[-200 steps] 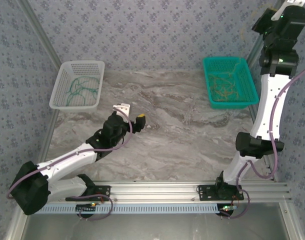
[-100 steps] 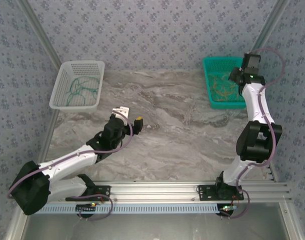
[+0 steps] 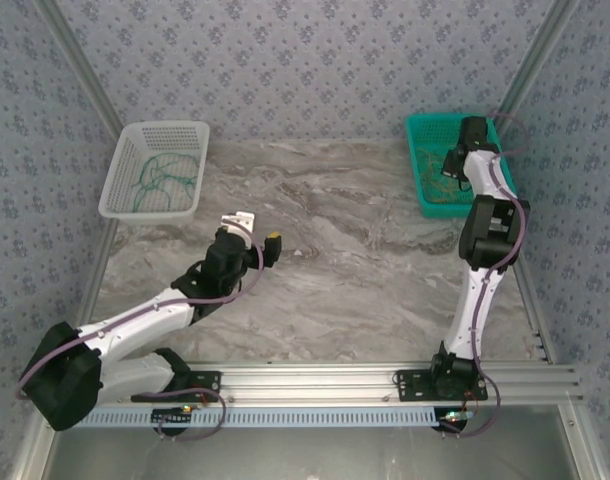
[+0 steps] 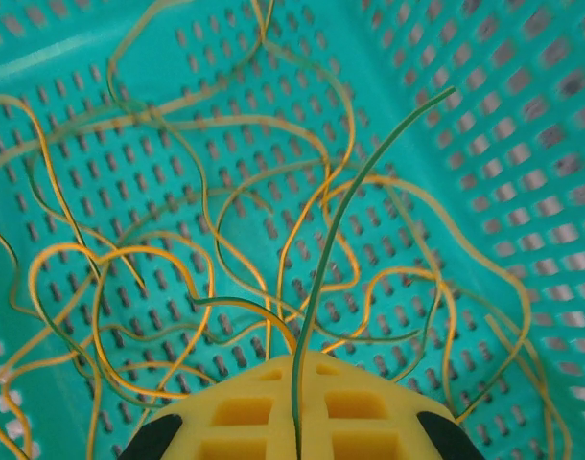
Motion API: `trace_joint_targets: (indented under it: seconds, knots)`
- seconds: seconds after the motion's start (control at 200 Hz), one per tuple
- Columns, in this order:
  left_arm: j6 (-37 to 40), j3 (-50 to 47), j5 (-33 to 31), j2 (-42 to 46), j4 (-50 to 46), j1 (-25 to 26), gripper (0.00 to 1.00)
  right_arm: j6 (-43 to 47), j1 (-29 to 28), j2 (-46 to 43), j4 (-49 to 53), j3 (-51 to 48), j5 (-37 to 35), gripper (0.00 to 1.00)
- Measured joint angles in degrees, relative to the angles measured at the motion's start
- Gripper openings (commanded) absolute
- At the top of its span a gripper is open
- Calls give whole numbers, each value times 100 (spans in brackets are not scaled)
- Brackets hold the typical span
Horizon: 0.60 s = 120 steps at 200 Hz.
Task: Untangle the cables
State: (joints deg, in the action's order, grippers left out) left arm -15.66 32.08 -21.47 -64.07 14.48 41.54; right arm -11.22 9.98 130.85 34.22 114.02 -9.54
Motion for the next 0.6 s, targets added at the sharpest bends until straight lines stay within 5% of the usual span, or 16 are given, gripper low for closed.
trace_joint_targets:
  seconds: [0.05,0.135,0.23,0.43,0.6]
  knots:
    - [7,2,0,0,-4,-44,91,-17,2,118,186,157,144,3]
    - [37,4,2,0,-24,-109,91,-48,13,354,422,638,404,46]
    - [96,48,24,0,-81,-192,92,-44,11,369,522,809,549,61]
    - [177,205,50,98,-103,-492,92,-79,-109,-267,721,455,378,70]
    - [214,262,-76,455,-258,-1088,97,-138,-260,-1646,717,-435,87,81]
